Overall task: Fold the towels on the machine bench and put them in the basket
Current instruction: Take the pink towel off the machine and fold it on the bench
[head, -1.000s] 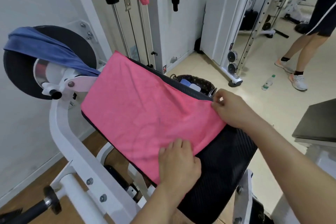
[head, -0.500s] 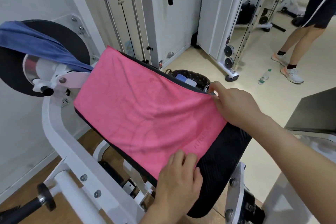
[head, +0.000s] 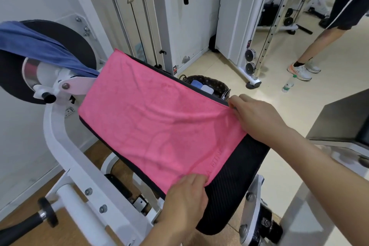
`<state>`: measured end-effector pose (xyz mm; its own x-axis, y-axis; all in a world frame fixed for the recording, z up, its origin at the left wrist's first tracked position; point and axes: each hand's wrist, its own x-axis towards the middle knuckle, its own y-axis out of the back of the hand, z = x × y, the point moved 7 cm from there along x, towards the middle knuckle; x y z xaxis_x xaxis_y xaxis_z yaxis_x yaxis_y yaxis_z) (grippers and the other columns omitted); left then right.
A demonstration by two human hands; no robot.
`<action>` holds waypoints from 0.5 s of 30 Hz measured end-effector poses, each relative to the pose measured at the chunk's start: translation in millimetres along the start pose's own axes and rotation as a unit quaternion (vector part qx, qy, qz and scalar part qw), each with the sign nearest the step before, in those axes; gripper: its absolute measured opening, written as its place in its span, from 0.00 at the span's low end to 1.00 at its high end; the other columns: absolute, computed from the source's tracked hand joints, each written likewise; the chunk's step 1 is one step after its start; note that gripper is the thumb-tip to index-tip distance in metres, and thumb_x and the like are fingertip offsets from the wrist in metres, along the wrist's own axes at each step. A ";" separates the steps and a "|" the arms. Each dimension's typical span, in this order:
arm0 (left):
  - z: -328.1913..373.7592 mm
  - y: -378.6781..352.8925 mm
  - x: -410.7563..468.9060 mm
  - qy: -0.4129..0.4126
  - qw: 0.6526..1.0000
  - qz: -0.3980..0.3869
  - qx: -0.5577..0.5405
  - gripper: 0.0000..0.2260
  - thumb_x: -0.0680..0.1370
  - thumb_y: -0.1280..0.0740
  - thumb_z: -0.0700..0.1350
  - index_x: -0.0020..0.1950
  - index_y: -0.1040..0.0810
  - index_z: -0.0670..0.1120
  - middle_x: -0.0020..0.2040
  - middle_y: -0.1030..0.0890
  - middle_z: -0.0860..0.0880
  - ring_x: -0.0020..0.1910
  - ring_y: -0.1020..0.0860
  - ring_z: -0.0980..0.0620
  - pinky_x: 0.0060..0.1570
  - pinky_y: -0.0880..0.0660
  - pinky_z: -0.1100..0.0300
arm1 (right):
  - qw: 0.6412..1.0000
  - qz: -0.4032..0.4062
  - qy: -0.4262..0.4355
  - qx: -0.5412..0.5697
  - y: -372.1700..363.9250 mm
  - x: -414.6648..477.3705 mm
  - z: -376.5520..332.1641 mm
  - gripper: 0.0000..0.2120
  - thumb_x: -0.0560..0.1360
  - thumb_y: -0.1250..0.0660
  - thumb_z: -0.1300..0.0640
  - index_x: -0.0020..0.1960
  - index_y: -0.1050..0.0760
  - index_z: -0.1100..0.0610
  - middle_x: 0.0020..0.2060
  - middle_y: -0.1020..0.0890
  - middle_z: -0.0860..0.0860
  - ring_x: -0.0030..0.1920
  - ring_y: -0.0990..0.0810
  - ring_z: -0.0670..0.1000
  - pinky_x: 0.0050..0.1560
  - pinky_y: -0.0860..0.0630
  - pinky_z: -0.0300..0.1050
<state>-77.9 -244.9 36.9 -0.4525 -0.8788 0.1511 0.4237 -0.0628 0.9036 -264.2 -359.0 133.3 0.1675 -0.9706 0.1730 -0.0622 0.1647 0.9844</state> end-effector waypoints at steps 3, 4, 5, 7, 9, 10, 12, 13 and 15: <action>-4.2 -19.4 -11.6 0.008 0.999 -0.052 -0.015 0.29 0.59 0.26 0.36 0.56 0.28 0.54 0.46 0.23 0.58 0.42 0.22 0.56 0.36 0.23 0.64 | 0.996 0.067 0.046 -0.028 5.1 -7.3 -15.2 0.19 0.69 0.43 0.65 0.58 0.27 0.55 0.55 0.27 0.57 0.49 0.27 0.60 0.41 0.28 0.51; -5.3 -21.6 -12.5 0.015 0.998 -0.054 -0.018 0.31 0.58 0.29 0.34 0.58 0.31 0.54 0.48 0.24 0.56 0.44 0.23 0.54 0.36 0.22 0.62 | 0.994 0.078 0.076 -0.023 5.5 -11.9 -26.7 0.20 0.70 0.42 0.64 0.60 0.27 0.55 0.57 0.27 0.57 0.52 0.28 0.59 0.43 0.28 0.52; -5.9 -23.0 -12.6 0.020 0.998 -0.051 -0.019 0.32 0.58 0.30 0.33 0.58 0.32 0.53 0.48 0.24 0.55 0.44 0.23 0.53 0.37 0.22 0.60 | 0.990 0.076 0.120 -0.019 3.0 -18.3 -40.5 0.19 0.71 0.41 0.62 0.61 0.27 0.54 0.59 0.27 0.55 0.55 0.28 0.58 0.45 0.27 0.51; -3.7 -18.8 -10.6 0.020 0.999 -0.045 -0.010 0.32 0.57 0.30 0.33 0.58 0.32 0.52 0.46 0.24 0.54 0.41 0.23 0.52 0.36 0.22 0.60 | 0.976 0.018 0.218 -0.015 -13.9 -35.4 -67.7 0.18 0.72 0.38 0.56 0.62 0.28 0.51 0.61 0.26 0.53 0.57 0.25 0.55 0.46 0.25 0.50; -3.6 -10.4 -7.3 0.027 0.999 -0.036 -0.025 0.30 0.62 0.32 0.34 0.61 0.32 0.50 0.49 0.23 0.54 0.45 0.23 0.51 0.42 0.24 0.60 | 0.955 -0.069 0.285 -0.036 -35.2 -54.5 -82.0 0.20 0.70 0.35 0.46 0.62 0.27 0.48 0.62 0.26 0.51 0.57 0.24 0.53 0.47 0.24 0.50; -6.8 -6.5 -5.5 0.044 0.997 -0.027 -0.061 0.28 0.66 0.35 0.33 0.65 0.31 0.49 0.52 0.23 0.54 0.49 0.23 0.52 0.48 0.25 0.60 | 0.947 -0.107 0.297 -0.057 -42.9 -61.4 -82.7 0.24 0.68 0.33 0.41 0.62 0.27 0.47 0.64 0.26 0.51 0.59 0.24 0.53 0.49 0.24 0.52; -21.7 -5.8 -5.4 0.133 0.973 -0.021 -0.190 0.24 0.71 0.40 0.31 0.63 0.26 0.50 0.52 0.21 0.57 0.49 0.24 0.56 0.50 0.27 0.63 | 0.942 -0.153 0.287 -0.084 -49.3 -66.4 -77.2 0.33 0.60 0.28 0.35 0.62 0.27 0.45 0.66 0.26 0.51 0.61 0.25 0.53 0.51 0.25 0.55; -32.4 -5.2 -7.1 0.195 0.946 0.000 -0.257 0.21 0.72 0.41 0.30 0.57 0.23 0.50 0.48 0.20 0.56 0.46 0.23 0.57 0.46 0.27 0.65 | 0.943 -0.159 0.281 -0.085 -48.5 -66.3 -75.8 0.34 0.60 0.26 0.36 0.62 0.27 0.45 0.66 0.27 0.52 0.61 0.24 0.53 0.51 0.26 0.56; -51.0 -6.9 -14.5 0.305 0.871 0.047 -0.382 0.19 0.73 0.42 0.27 0.48 0.20 0.48 0.42 0.18 0.52 0.41 0.21 0.56 0.40 0.27 0.68 | 0.950 -0.127 0.279 -0.056 -40.6 -65.7 -76.9 0.24 0.68 0.30 0.45 0.62 0.29 0.47 0.67 0.27 0.53 0.59 0.23 0.52 0.50 0.26 0.55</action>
<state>-34.3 -255.8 8.0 0.0146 -0.9702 -0.2419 0.9407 -0.0686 0.3322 -197.0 -288.4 84.5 0.6611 -0.7421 -0.1106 0.1500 -0.0137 0.9886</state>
